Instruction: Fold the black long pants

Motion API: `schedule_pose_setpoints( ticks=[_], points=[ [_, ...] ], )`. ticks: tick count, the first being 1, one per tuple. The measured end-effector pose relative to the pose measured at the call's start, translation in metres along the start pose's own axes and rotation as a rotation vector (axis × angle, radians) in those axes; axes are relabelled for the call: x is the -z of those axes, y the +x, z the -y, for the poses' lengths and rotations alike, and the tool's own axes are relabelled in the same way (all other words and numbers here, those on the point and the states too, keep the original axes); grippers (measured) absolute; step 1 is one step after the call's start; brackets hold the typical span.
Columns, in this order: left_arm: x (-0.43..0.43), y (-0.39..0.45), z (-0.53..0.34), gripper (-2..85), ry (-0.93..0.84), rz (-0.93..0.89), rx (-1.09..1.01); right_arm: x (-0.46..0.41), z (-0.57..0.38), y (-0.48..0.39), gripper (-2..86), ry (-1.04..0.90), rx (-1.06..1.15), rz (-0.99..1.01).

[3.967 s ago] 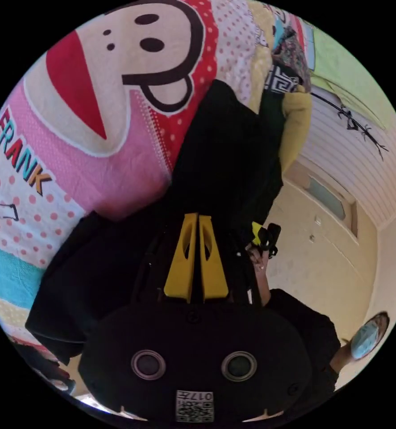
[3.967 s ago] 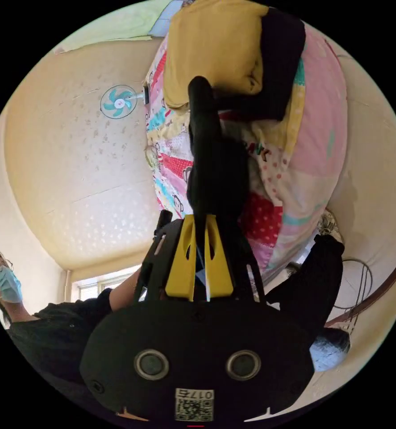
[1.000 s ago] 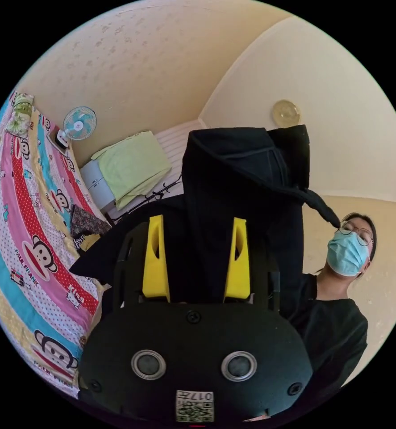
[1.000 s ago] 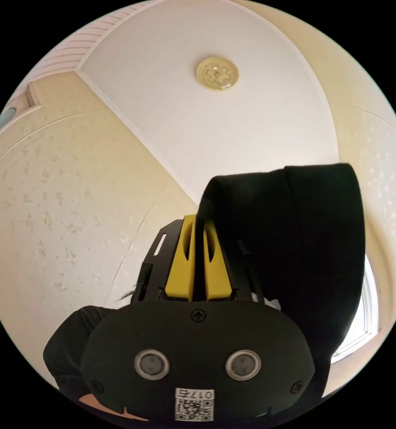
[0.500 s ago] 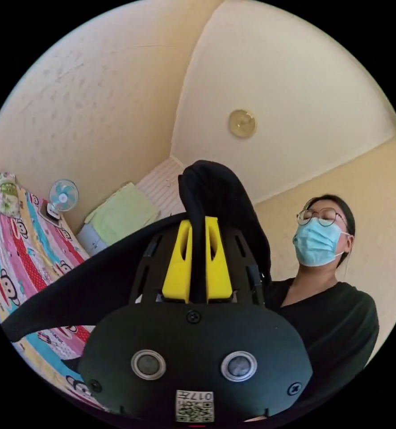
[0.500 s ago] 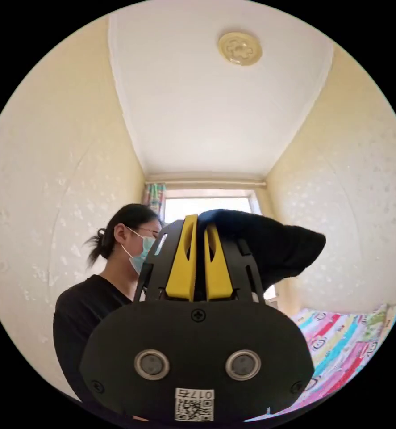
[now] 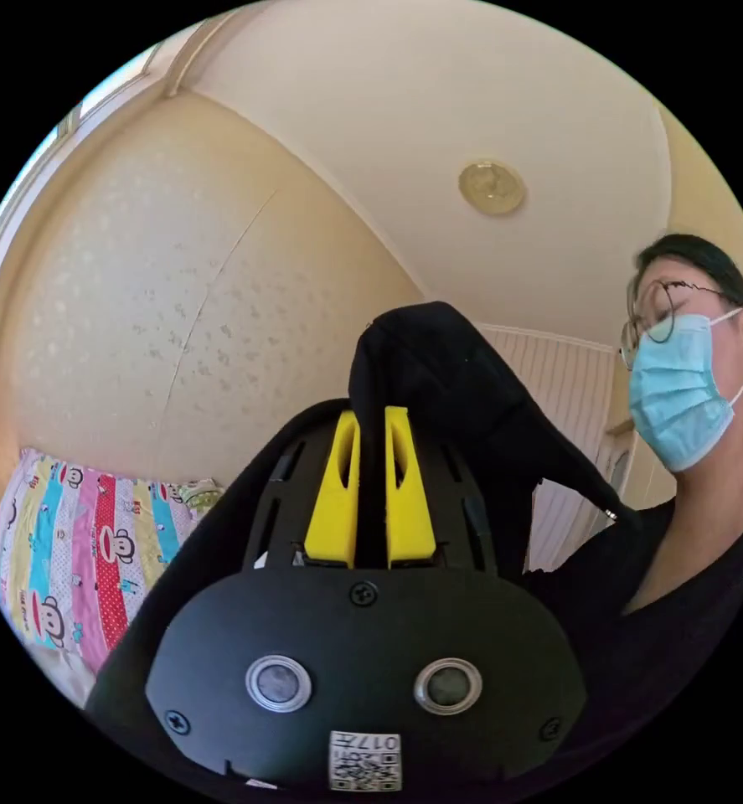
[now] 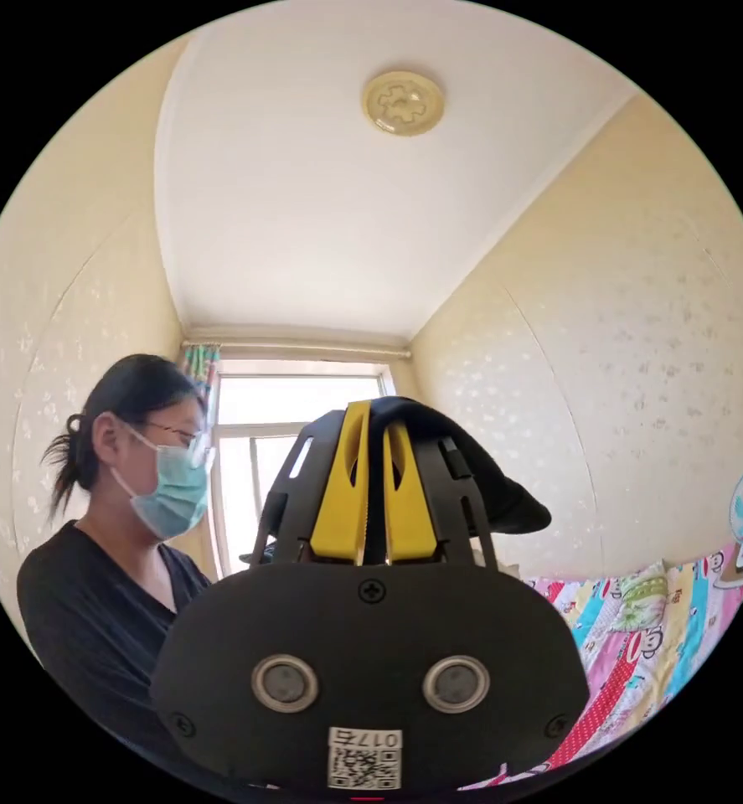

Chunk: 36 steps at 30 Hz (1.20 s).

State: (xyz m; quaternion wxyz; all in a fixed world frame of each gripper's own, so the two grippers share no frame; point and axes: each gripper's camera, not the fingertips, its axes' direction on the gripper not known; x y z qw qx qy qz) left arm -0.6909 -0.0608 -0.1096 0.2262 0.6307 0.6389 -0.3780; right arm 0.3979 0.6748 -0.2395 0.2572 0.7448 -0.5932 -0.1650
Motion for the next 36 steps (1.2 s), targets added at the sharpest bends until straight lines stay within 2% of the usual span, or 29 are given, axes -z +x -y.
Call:
schedule_pose_setpoints(
  ticks=[1,2,3,4,5,6,7,9,11,13,15,18,19,22,24,27,28,29,31,33,36],
  points=[
    [-0.041,-0.048,0.027,5.4,-0.059,-0.012,0.092,-0.016,0.012,0.035,1.7,-0.028,-0.04,-0.015],
    [-0.062,-0.077,0.04,5.6,-0.087,-0.018,0.144,-0.054,0.031,0.115,2.3,-0.09,-0.147,-0.061],
    [-0.103,-0.143,0.061,6.0,-0.135,-0.025,0.256,-0.094,0.039,0.199,3.4,-0.172,-0.257,-0.126],
    [-0.136,-0.213,0.071,7.3,-0.182,0.006,0.361,-0.112,0.039,0.241,4.0,-0.23,-0.307,-0.164],
    [-0.148,-0.249,0.072,7.9,-0.216,0.047,0.413,-0.141,0.026,0.32,8.5,-0.361,-0.445,-0.261],
    [-0.159,-0.319,0.061,12.3,-0.304,0.181,0.59,-0.154,-0.001,0.383,11.6,-0.491,-0.623,-0.334],
    [-0.149,-0.372,0.035,15.2,-0.341,0.261,0.782,-0.155,-0.016,0.404,12.5,-0.523,-0.651,-0.34],
    [-0.119,-0.419,-0.01,16.6,-0.316,0.233,0.88,-0.138,-0.078,0.443,11.7,-0.599,-0.571,-0.316],
    [-0.089,-0.442,-0.072,17.0,-0.365,0.291,0.954,-0.113,-0.147,0.472,11.3,-0.716,-0.574,-0.356],
    [-0.068,-0.45,-0.176,17.7,-0.566,0.389,1.032,-0.08,-0.239,0.511,12.1,-0.898,-0.714,-0.403],
    [-0.065,-0.448,-0.266,18.1,-0.713,0.363,1.138,-0.016,-0.368,0.545,12.2,-1.057,-1.005,-0.425],
    [-0.076,-0.427,-0.399,18.5,-0.823,0.215,1.335,0.074,-0.475,0.533,11.2,-0.988,-1.301,-0.366],
    [-0.086,-0.415,-0.436,18.6,-0.832,0.173,1.379,0.09,-0.488,0.527,11.0,-0.974,-1.338,-0.362],
    [-0.131,-0.39,-0.485,18.4,-0.777,0.044,1.41,0.161,-0.521,0.498,10.4,-0.936,-1.445,-0.428],
    [-0.164,-0.379,-0.491,16.9,-0.787,0.031,1.368,0.213,-0.52,0.483,10.3,-0.909,-1.497,-0.485],
    [-0.196,-0.368,-0.478,5.4,-0.855,0.141,1.313,0.272,-0.504,0.478,10.3,-0.846,-1.562,-0.532],
    [-0.198,-0.369,-0.471,0.8,-0.846,0.102,1.357,0.281,-0.5,0.479,10.4,-0.837,-1.573,-0.533],
    [-0.198,-0.37,-0.466,0.4,-0.835,0.036,1.384,0.298,-0.49,0.483,10.5,-0.822,-1.583,-0.537],
    [-0.169,-0.375,-0.404,-0.6,-0.633,-0.201,1.351,0.315,-0.471,0.493,10.8,-0.812,-1.571,-0.534],
    [-0.121,-0.374,-0.319,-0.8,-0.573,-0.248,1.173,0.322,-0.441,0.512,11.7,-0.757,-1.522,-0.455],
    [0.005,-0.365,-0.157,-0.9,-0.461,-0.105,0.838,0.306,-0.407,0.539,9.1,-0.733,-1.393,-0.345]
  ],
)
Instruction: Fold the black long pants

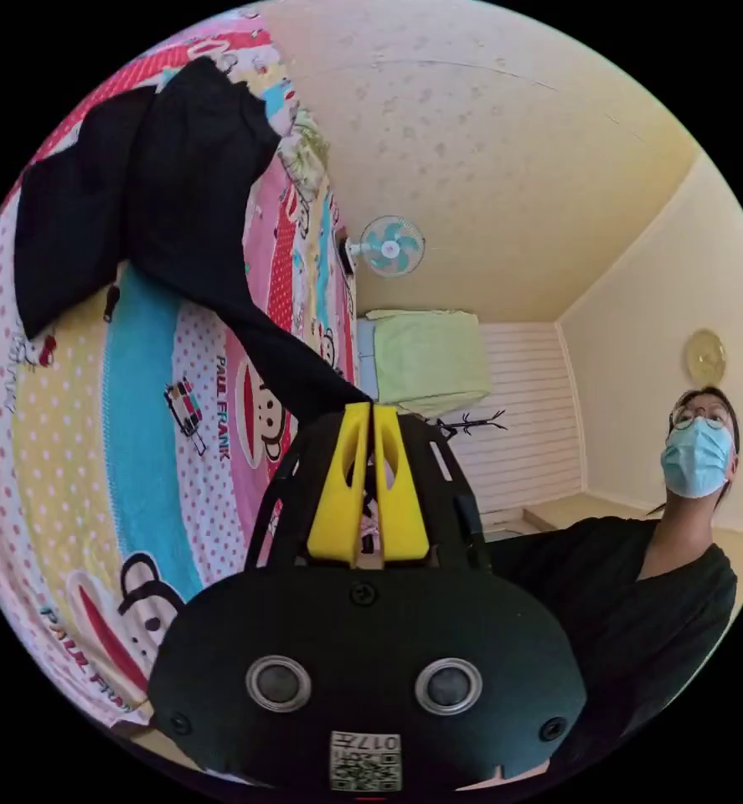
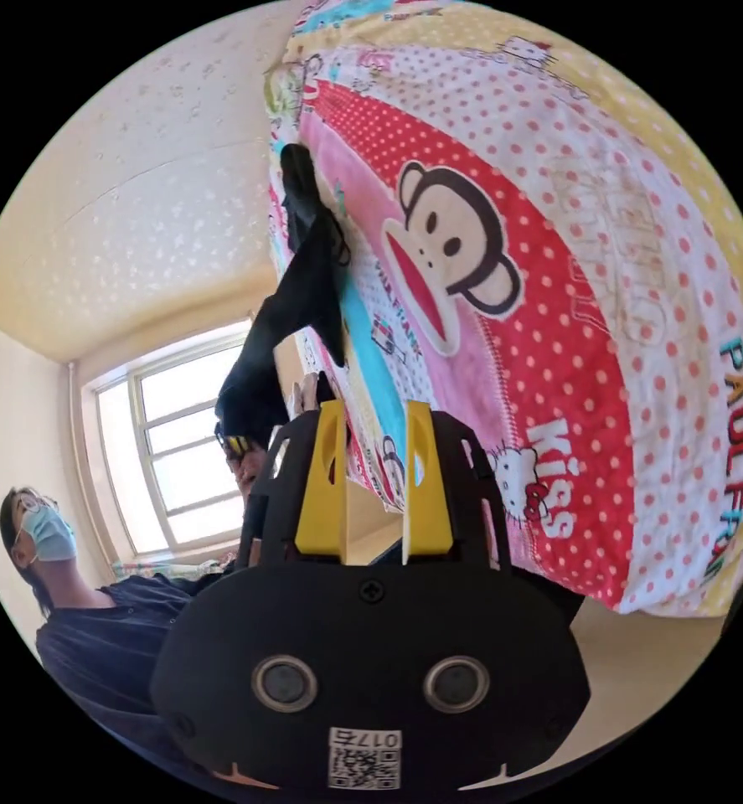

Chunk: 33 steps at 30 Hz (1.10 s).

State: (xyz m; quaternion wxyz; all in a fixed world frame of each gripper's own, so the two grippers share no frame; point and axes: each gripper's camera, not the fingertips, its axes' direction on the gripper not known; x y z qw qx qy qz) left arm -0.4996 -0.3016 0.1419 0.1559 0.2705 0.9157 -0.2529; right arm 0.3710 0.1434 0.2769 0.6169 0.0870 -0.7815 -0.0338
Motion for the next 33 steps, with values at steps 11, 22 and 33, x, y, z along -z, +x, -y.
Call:
schedule_pose_setpoints(
  ticks=[11,22,33],
  points=[
    [0.43,0.084,-0.125,-1.0,0.827,0.453,0.131,-0.164,0.087,-0.041,13.6,-0.195,0.108,0.038],
    [0.341,-0.066,-0.075,3.3,0.293,0.26,0.309,-0.229,0.136,-0.045,1.4,-0.173,0.16,0.574],
    [0.39,-0.057,0.107,19.7,0.153,1.143,-0.036,0.213,-0.061,-0.011,5.1,-0.034,-0.292,-0.755]
  ],
)
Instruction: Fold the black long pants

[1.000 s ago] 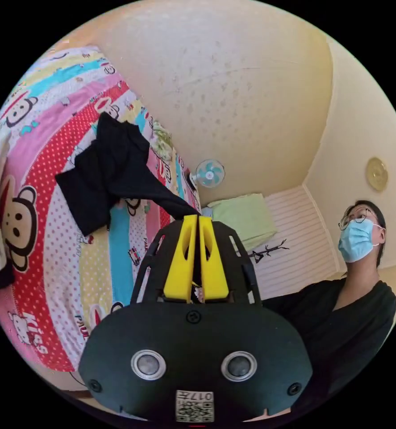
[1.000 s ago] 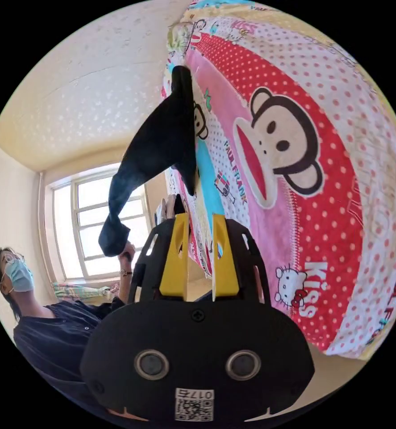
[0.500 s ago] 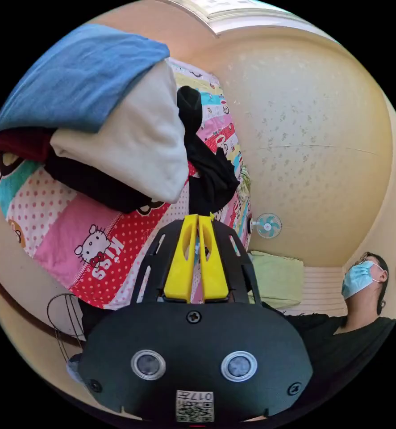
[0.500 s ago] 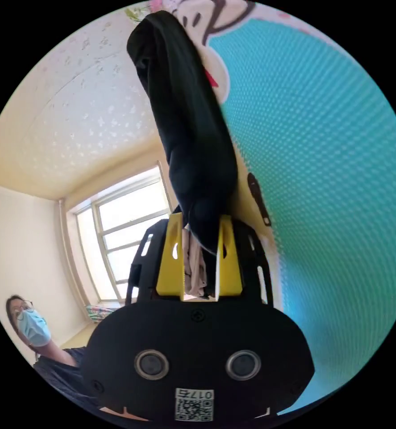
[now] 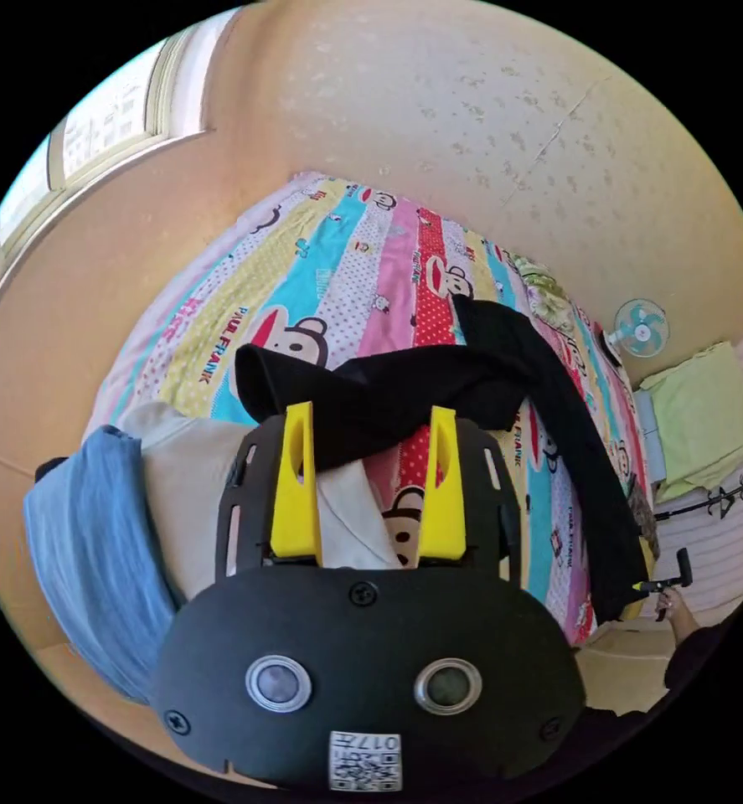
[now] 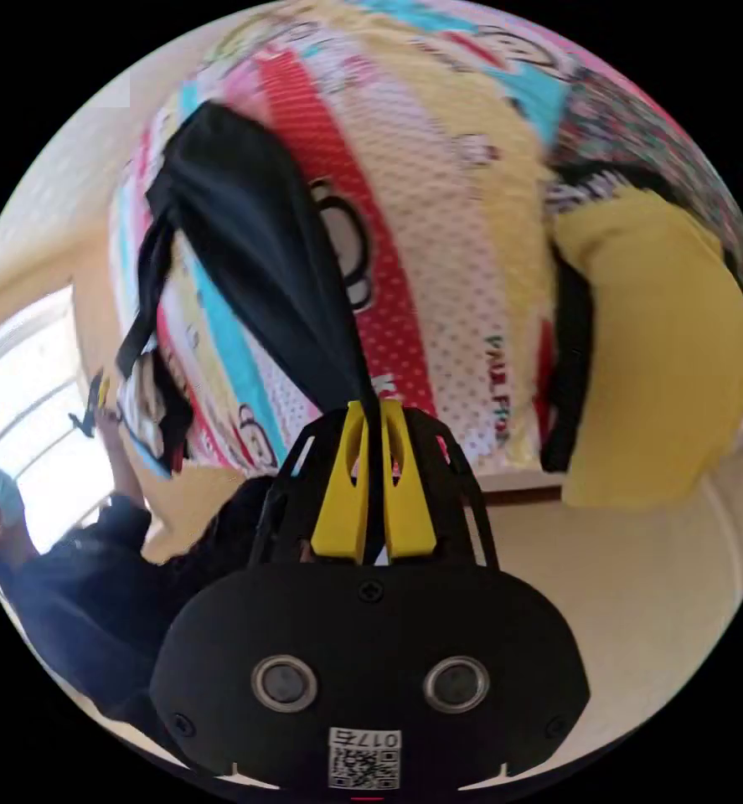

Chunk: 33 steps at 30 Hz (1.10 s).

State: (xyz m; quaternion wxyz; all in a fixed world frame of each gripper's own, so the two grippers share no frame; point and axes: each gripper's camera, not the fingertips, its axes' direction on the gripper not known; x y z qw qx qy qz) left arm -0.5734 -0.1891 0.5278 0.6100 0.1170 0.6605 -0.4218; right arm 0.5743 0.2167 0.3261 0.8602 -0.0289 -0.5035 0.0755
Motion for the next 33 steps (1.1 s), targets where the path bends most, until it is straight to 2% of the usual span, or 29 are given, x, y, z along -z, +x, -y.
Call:
schedule_pose_setpoints(
  ticks=[2,4,6,7,8,10,11,13,14,16,17,19,20,22,23,25,27,29,31,33],
  points=[
    [-0.032,-0.005,0.013,20.6,-0.081,0.078,-0.017,0.008,-0.013,0.003,7.3,0.121,-0.063,0.074],
    [-0.097,-0.02,0.021,20.6,-0.334,0.173,0.027,-0.007,-0.02,-0.013,9.4,0.187,-0.077,0.06],
    [-0.132,-0.025,0.018,18.3,-0.452,0.255,0.007,-0.056,-0.021,-0.05,10.3,0.159,-0.034,-0.083],
    [-0.137,-0.02,0.016,14.3,-0.449,0.357,-0.05,-0.071,-0.021,-0.061,10.4,0.139,-0.012,-0.12],
    [-0.136,-0.016,0.017,12.4,-0.446,0.38,-0.08,-0.1,-0.022,-0.082,10.2,0.1,0.042,-0.185],
    [-0.096,-0.001,0.02,5.8,-0.34,0.31,-0.131,-0.136,-0.031,-0.114,9.3,0.065,0.135,-0.253],
    [-0.079,0.003,0.021,5.4,-0.308,0.274,-0.137,-0.152,-0.039,-0.132,8.2,0.061,0.188,-0.278],
    [0.006,0.024,0.014,4.8,-0.191,0.048,-0.178,-0.163,-0.051,-0.147,6.4,0.076,0.213,-0.251],
    [0.03,0.033,0.007,4.7,-0.153,-0.024,-0.213,-0.163,-0.057,-0.151,5.6,0.099,0.208,-0.188],
    [0.116,0.065,-0.051,4.7,-0.028,-0.335,-0.344,-0.159,-0.064,-0.15,6.0,0.123,0.213,-0.044],
    [0.128,0.072,-0.071,4.7,-0.035,-0.408,-0.352,-0.157,-0.066,-0.148,6.4,0.123,0.244,0.064],
    [0.123,0.095,-0.157,4.9,-0.241,-0.597,-0.252,-0.158,-0.068,-0.145,6.7,0.113,0.295,0.151],
    [0.113,0.099,-0.183,5.0,-0.307,-0.614,-0.196,-0.161,-0.068,-0.141,7.0,0.101,0.297,0.147],
    [0.064,0.109,-0.295,6.1,-0.597,-0.679,0.049,-0.167,-0.066,-0.129,7.4,0.073,0.271,0.134],
    [0.052,0.111,-0.32,6.4,-0.682,-0.706,0.099,-0.17,-0.065,-0.121,7.8,0.056,0.265,0.16],
    [0.018,0.119,-0.391,6.6,-0.972,-0.697,0.202,-0.175,-0.062,-0.109,8.3,0.026,0.273,0.225],
    [0.015,0.115,-0.399,7.1,-0.952,-0.649,0.19,-0.187,-0.057,-0.099,9.1,-0.031,0.288,0.279],
    [0.015,0.102,-0.38,8.5,-0.833,-0.587,0.188,-0.201,-0.053,-0.099,9.9,-0.063,0.317,0.304],
    [0.001,0.084,-0.344,10.7,-0.634,-0.504,0.163,-0.216,-0.046,-0.108,10.6,-0.085,0.388,0.322],
    [-0.028,0.072,-0.317,11.7,-0.554,-0.438,0.153,-0.24,-0.038,-0.12,11.3,-0.11,0.479,0.302]
  ],
)
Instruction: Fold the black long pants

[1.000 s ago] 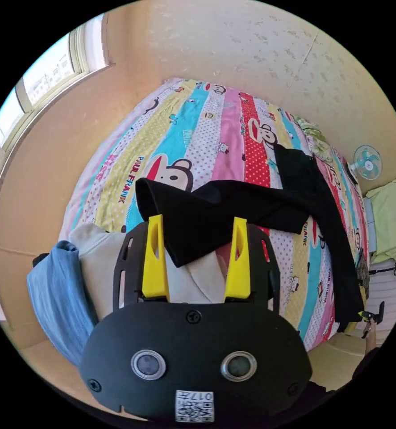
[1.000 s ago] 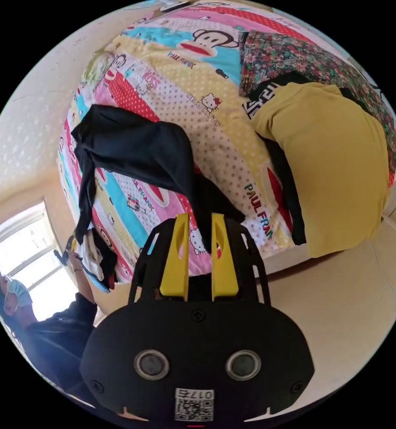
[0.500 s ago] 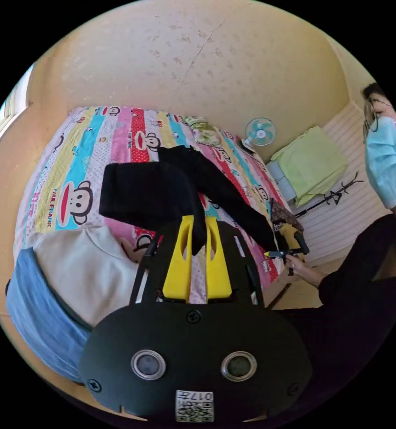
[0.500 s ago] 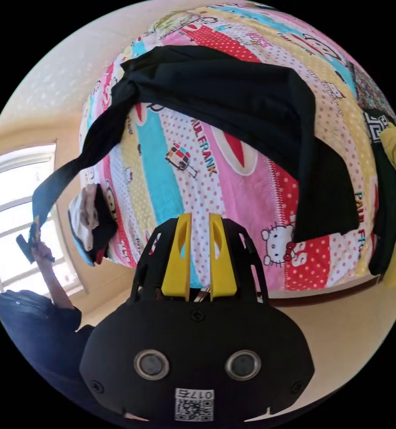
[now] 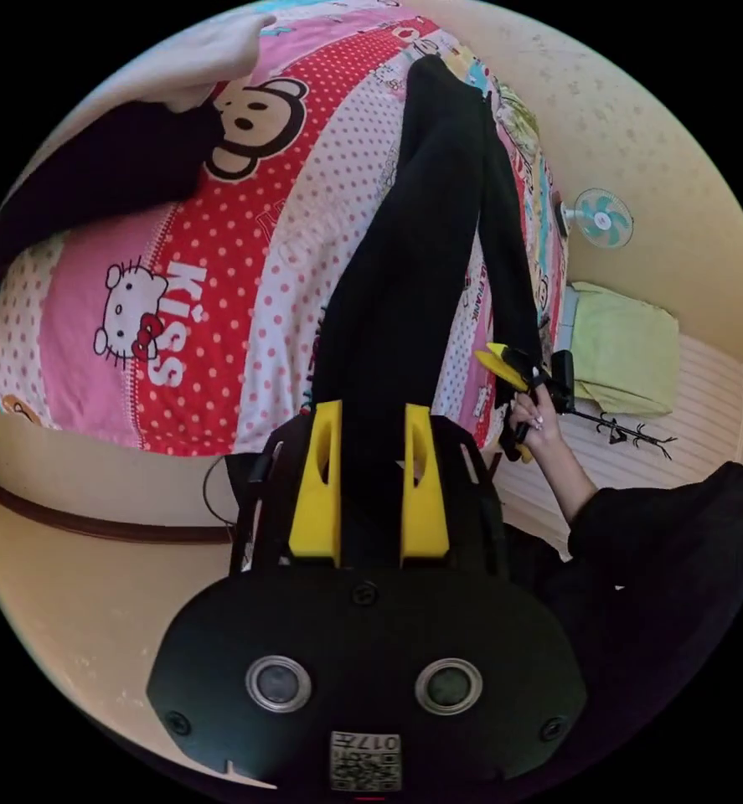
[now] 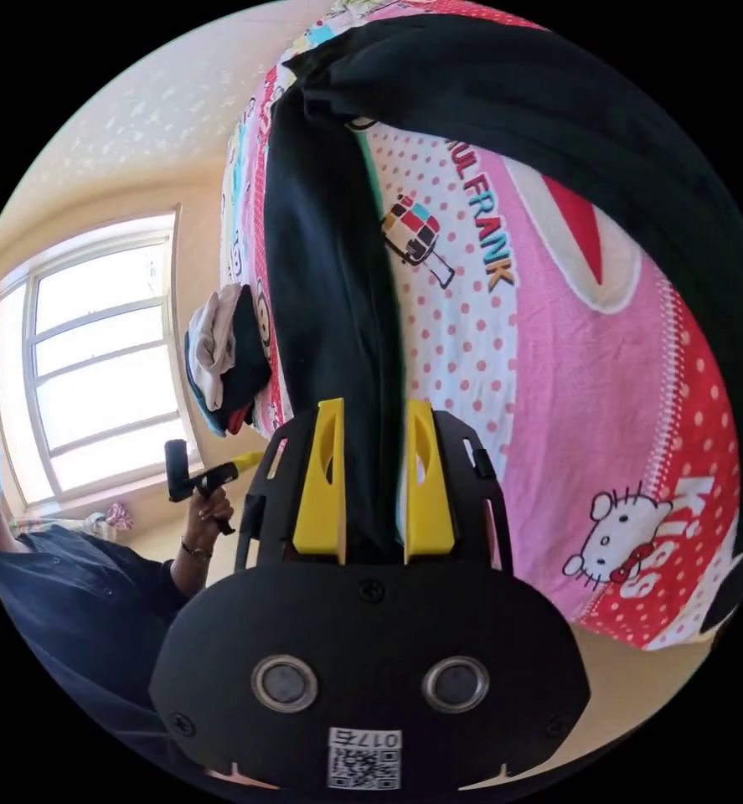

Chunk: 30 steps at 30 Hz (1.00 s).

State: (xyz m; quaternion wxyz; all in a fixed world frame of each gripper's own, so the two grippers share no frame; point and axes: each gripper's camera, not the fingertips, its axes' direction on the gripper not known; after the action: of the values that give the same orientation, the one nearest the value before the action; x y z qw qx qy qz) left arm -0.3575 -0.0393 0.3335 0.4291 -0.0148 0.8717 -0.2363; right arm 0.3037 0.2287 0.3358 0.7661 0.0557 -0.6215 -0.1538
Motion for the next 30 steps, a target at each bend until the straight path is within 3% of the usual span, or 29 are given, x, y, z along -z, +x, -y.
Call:
schedule_pose_setpoints(
  ticks=[4,7,9,12,15,18,21,23,24,26,28,30],
  points=[
    [-0.015,-0.035,0.1,11.2,0.207,-0.026,-0.014,-0.053,0.003,0.017,10.7,-0.154,0.007,0.067],
    [-0.042,-0.071,0.175,8.2,0.211,-0.103,0.089,-0.08,-0.02,0.03,6.4,-0.203,0.032,0.108],
    [-0.047,-0.087,0.199,6.1,0.191,-0.129,0.165,-0.093,-0.043,0.037,4.0,-0.364,0.043,0.211],
    [-0.04,-0.085,0.199,8.5,0.177,-0.172,0.15,-0.035,-0.073,0.036,3.2,-0.215,0.137,0.059],
    [-0.03,-0.068,0.183,9.4,0.232,-0.197,0.054,0.017,-0.088,0.07,3.0,-0.096,0.022,-0.183],
    [-0.046,-0.051,0.19,10.6,0.272,-0.182,-0.009,0.019,-0.078,0.096,3.2,-0.137,-0.041,-0.181],
    [-0.116,-0.039,0.22,11.8,0.133,-0.255,-0.004,0.003,-0.069,0.105,3.4,-0.164,-0.078,-0.157],
    [-0.138,-0.033,0.22,7.9,0.16,-0.154,0.035,-0.002,-0.072,0.104,3.3,-0.148,-0.056,-0.167],
    [-0.139,-0.029,0.217,4.6,0.168,-0.042,0.03,-0.003,-0.077,0.103,3.2,-0.132,-0.055,-0.148],
    [-0.137,-0.028,0.217,1.5,0.062,-0.064,-0.025,-0.007,-0.084,0.1,3.0,-0.138,-0.066,-0.064],
    [-0.085,-0.038,0.2,0.3,0.125,-0.132,-0.034,-0.014,-0.092,0.082,3.0,-0.151,0.003,0.113],
    [-0.035,-0.039,0.181,0.2,0.232,0.04,-0.072,-0.039,-0.101,0.051,3.4,-0.191,0.099,0.289]
  ],
)
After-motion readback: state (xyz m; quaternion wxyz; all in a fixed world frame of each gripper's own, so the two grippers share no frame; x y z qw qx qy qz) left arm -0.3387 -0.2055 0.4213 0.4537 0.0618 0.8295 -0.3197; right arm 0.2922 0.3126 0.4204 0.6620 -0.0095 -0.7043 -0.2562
